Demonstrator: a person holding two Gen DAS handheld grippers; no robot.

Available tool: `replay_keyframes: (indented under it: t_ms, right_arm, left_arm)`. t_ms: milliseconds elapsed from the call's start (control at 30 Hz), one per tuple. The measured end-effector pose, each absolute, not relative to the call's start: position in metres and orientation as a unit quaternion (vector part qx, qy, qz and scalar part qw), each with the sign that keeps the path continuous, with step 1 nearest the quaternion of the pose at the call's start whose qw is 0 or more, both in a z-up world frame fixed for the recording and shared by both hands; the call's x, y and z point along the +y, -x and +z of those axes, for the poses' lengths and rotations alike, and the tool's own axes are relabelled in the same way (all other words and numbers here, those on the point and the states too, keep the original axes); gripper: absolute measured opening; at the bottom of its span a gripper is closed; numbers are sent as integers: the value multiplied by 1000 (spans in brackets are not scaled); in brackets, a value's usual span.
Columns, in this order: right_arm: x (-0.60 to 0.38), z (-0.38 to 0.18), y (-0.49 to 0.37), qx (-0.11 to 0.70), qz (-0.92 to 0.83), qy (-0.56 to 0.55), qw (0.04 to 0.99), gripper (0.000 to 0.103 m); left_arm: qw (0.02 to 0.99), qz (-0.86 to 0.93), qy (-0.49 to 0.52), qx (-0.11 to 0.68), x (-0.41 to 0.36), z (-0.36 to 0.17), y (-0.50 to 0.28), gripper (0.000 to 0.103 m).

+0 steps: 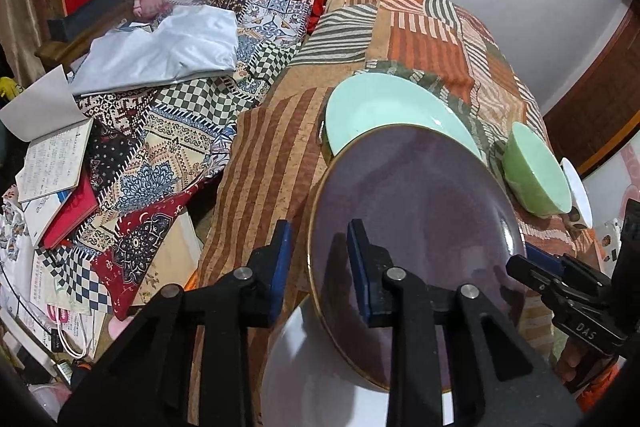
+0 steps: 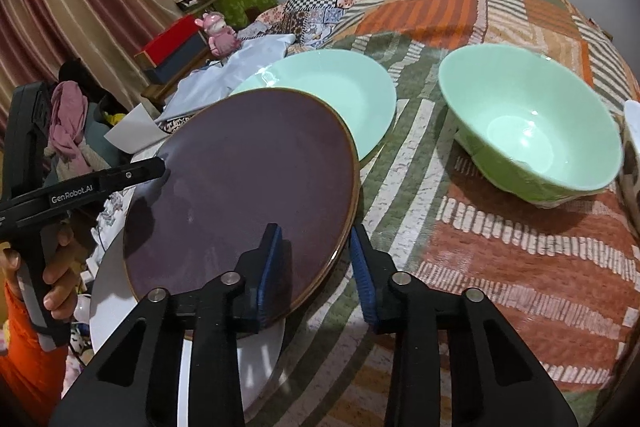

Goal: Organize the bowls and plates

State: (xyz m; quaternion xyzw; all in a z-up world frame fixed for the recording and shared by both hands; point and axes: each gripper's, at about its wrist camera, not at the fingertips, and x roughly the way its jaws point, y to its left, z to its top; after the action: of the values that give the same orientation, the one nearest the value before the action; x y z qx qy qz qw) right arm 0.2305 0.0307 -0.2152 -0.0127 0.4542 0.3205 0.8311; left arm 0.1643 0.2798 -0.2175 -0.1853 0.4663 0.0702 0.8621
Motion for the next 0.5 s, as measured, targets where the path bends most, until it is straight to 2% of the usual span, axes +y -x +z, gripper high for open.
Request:
replay_keyframes:
  t_ms: [133, 500]
  right_arm:
    - [31, -218, -233, 457, 322, 9, 829, 26]
    - [33, -218, -235, 450, 323, 5, 832, 26]
  left_arm:
    - [857, 63, 192, 474, 282, -224, -169, 28]
    - [854, 35, 201, 479, 278, -228, -174, 28]
